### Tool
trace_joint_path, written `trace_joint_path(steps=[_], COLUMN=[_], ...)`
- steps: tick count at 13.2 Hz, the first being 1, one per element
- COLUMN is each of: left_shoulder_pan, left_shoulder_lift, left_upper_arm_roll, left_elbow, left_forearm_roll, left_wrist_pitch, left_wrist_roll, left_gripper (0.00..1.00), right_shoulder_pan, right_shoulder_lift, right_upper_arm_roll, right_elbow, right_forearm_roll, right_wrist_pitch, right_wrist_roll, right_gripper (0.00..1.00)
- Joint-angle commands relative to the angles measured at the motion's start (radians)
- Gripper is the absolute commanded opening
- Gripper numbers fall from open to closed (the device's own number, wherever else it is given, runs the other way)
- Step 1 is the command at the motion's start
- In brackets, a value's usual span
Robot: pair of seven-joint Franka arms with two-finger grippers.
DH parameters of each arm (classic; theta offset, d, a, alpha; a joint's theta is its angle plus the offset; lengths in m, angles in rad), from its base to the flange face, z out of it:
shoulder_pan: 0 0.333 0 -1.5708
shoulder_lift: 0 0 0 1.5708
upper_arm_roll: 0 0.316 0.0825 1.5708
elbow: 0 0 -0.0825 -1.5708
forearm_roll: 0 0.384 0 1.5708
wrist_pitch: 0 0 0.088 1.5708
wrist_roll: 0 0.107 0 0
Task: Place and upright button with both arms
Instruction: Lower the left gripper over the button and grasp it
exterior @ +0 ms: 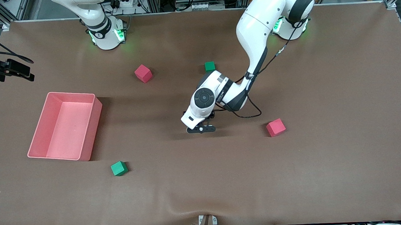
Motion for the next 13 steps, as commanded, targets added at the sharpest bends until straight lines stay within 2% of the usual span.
trace_joint_path(steps=[1, 5, 9, 11, 13], left_shoulder_pan=[-0.01, -0.008, -0.002, -0.002, 0.001], left_shoulder_lift=[0.007, 0.01, 0.01, 0.008, 0.004], left_upper_arm_roll=[0.015, 0.015, 0.015, 0.015, 0.015], left_elbow=[0.015, 0.009, 0.009, 0.01, 0.01], left_forearm_roll=[-0.007, -0.005, -0.005, -0.005, -0.005], left_wrist_pitch=[-0.005, -0.007, -0.012, -0.024, -0.039], left_wrist_roll=[-0.01, -0.009, -0.006, -0.006, -0.006], left_gripper=[0.82, 0.77, 0.65, 0.56, 0.4], right_shoulder_pan=[-0.011, -0.01, -0.013, -0.013, -0.016], right_shoulder_lift=[-0.015, -0.013, -0.012, -0.01, -0.007], right_upper_arm_roll=[-0.009, -0.009, -0.008, -0.008, -0.008], right_elbow=[0.04, 0.054, 0.054, 0.054, 0.057], right_forearm_roll=[-0.001, 0.004, 0.011, 0.011, 0.002], right_wrist_pitch=[-0.032, -0.037, -0.038, -0.029, -0.029], right_wrist_roll=[0.024, 0.056, 0.058, 0.059, 0.056], right_gripper=[1.0, 1.0, 1.0, 1.0, 1.0])
